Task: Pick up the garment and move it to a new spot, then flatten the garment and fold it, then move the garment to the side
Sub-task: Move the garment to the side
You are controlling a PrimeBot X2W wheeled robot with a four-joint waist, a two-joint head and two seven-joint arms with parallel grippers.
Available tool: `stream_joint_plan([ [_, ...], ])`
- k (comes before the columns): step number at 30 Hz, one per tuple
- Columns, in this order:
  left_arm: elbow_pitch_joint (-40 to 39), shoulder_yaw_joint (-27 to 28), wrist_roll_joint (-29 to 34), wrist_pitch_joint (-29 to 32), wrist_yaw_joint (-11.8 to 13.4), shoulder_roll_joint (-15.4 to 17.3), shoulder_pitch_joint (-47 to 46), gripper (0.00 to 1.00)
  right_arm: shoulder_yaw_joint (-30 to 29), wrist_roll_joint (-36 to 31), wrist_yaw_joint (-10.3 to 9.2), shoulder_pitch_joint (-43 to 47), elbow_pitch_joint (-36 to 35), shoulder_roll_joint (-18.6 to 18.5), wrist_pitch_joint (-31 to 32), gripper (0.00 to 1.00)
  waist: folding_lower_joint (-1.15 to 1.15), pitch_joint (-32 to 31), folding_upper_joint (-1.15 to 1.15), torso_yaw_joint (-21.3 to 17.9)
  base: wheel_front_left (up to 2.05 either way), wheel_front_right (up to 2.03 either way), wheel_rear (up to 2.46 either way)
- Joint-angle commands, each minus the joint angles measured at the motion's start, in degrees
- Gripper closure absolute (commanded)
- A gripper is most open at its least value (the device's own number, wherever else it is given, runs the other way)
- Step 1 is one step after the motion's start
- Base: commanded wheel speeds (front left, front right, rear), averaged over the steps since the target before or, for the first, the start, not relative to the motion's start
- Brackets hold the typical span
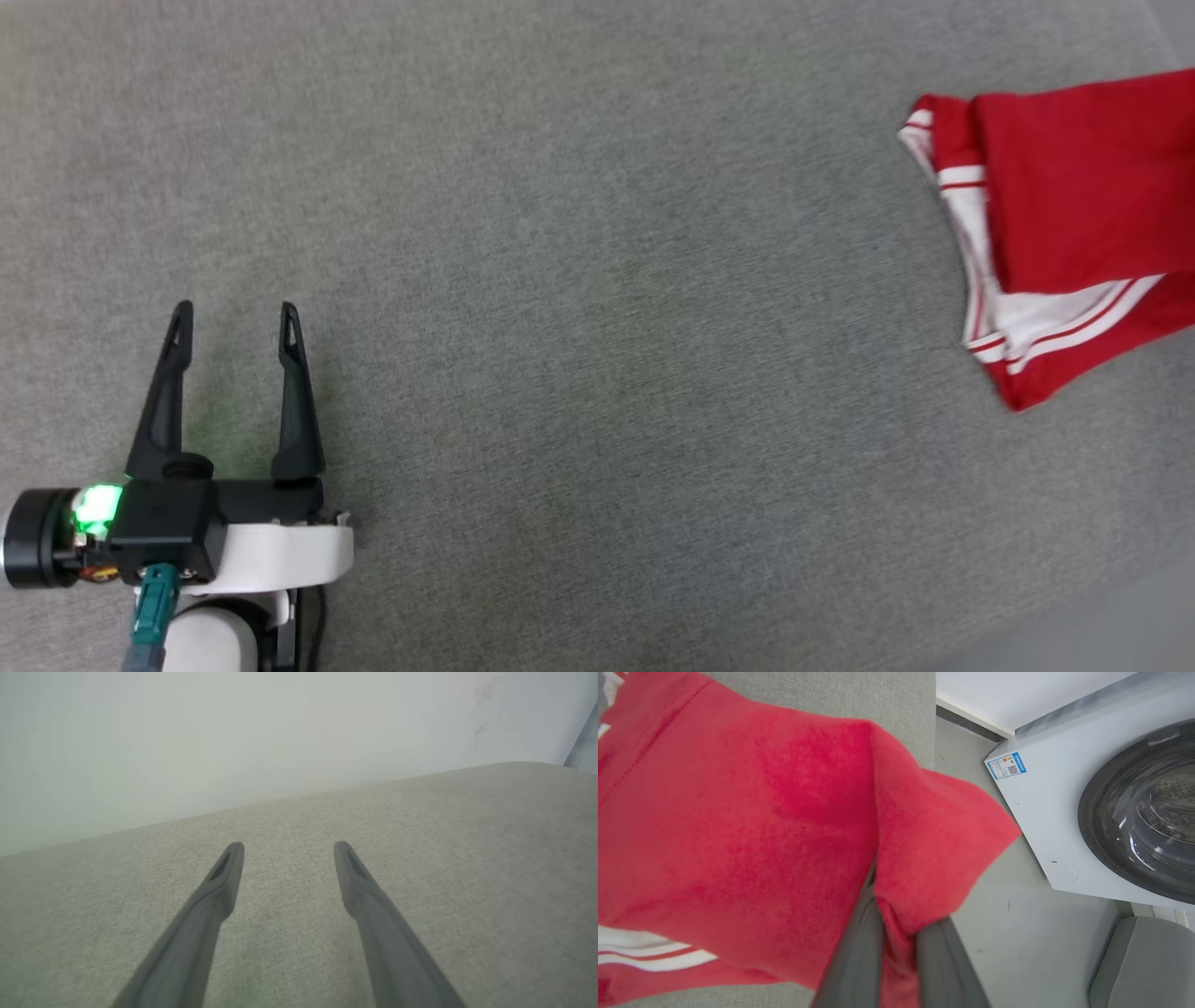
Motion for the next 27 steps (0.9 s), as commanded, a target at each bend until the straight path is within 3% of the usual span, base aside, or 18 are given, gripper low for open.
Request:
stream_joint_plan([
  [1,-0.5,0.1,0.0,-0.1,0.2,0.4,-1.1,0.0,-0.6,-0.6,-0.06,-1.3,0.8,0.4,-0.6,1.0,-0.01,1.3,0.0,0.5,0.0,0.0,0.0],
  [11,-1.2,-0.1,-0.4,-0.1,1.1,0.5,-1.7,0.0,-4.7,-5.7,-0.07,-3.1,11.6,3.0,-4.0,1.0,-0.01,2.5,0.0,1.4,0.0,0.0,0.0],
  [12,-1.0,-0.1,-0.6,-0.1,1.2,0.4,-1.4,0.0,-5.4,-5.8,-0.07,-2.9,12.8,3.9,-4.2,0.62,-0.01,2.0,0.0,1.5,0.0,0.0,0.0],
  [13,-0.8,-0.1,-0.7,-0.1,1.3,0.3,-1.1,0.0,-5.8,-6.5,-0.06,-2.6,13.5,4.7,-4.8,0.0,-0.01,1.4,0.0,1.6,0.0,0.0,0.0],
  [19,0.2,-0.6,-1.0,-0.1,1.6,-0.8,0.7,0.0,-8.4,-12.3,-0.06,-3.6,16.2,4.9,-10.1,0.0,-0.01,-3.5,0.0,2.8,0.0,0.0,0.0],
  [27,1.2,-1.0,-1.7,-0.1,2.3,-3.2,4.5,0.0,-16.8,-17.8,-0.05,0.2,12.9,9.2,-25.7,0.0,-0.01,-11.8,0.0,6.2,0.0,0.0,0.0],
])
